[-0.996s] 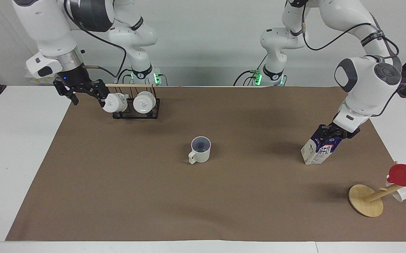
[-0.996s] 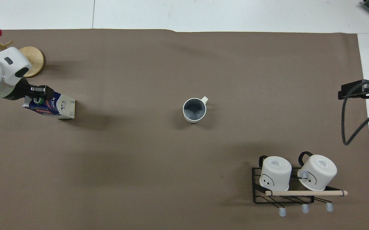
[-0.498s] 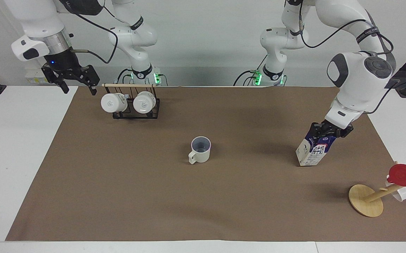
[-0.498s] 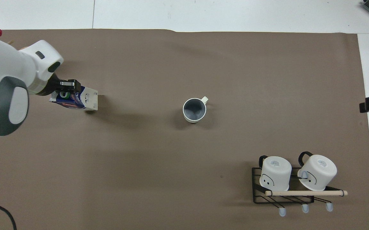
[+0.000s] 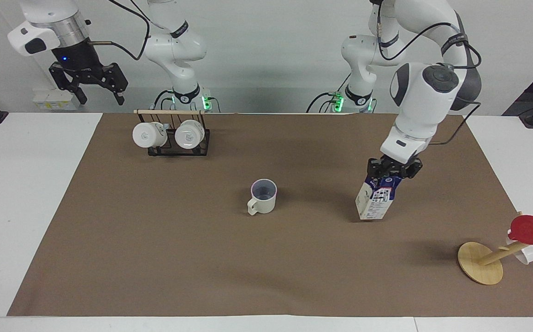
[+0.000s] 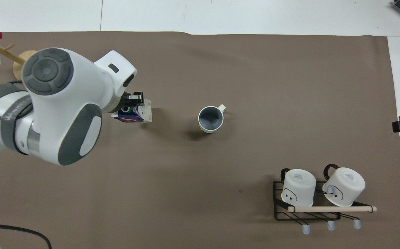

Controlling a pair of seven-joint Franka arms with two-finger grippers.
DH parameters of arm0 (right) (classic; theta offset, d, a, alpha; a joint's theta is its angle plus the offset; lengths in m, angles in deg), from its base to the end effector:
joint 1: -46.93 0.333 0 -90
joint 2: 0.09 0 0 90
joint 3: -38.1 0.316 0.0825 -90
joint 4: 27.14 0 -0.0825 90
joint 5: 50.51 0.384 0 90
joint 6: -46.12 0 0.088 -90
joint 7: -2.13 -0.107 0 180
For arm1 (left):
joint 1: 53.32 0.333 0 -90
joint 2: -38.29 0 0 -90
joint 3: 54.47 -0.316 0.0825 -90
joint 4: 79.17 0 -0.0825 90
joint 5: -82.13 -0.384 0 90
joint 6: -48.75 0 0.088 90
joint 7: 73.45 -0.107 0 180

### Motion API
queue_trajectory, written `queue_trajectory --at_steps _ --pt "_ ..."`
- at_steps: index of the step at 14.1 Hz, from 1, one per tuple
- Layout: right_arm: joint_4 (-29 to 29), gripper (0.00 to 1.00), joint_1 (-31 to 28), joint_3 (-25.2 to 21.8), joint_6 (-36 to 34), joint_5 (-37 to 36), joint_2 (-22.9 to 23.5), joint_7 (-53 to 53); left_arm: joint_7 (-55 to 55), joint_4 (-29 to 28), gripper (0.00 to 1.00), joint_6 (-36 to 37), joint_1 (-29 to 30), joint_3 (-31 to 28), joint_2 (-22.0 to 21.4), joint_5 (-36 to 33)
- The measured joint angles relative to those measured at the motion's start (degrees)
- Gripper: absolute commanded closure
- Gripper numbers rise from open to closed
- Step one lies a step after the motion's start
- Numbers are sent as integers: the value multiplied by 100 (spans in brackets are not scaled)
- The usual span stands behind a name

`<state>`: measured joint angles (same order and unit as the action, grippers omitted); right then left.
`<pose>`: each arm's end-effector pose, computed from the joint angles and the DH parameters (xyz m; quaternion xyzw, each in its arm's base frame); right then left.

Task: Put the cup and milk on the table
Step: 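Carry the carton with the left gripper beside the white mug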

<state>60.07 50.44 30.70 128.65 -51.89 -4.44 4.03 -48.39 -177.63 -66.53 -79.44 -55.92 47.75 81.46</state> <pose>0.5151 -0.0410 0.6761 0.9998 -0.0187 -0.0036 0.0069 0.5679 -0.2611 0.4967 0.9979 0.0009 0.0614 0.0202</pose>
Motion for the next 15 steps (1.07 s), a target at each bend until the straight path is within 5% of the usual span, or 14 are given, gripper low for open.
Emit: queue_trajectory --at_steps 6,15 --pt "17 0 19 19 -35 -33 0 0 1027 438 67 -222 -793 6 641 -3" --pt "17 0 37 21 22 -19 4 0 1075 510 59 -452 -870 51 720 1"
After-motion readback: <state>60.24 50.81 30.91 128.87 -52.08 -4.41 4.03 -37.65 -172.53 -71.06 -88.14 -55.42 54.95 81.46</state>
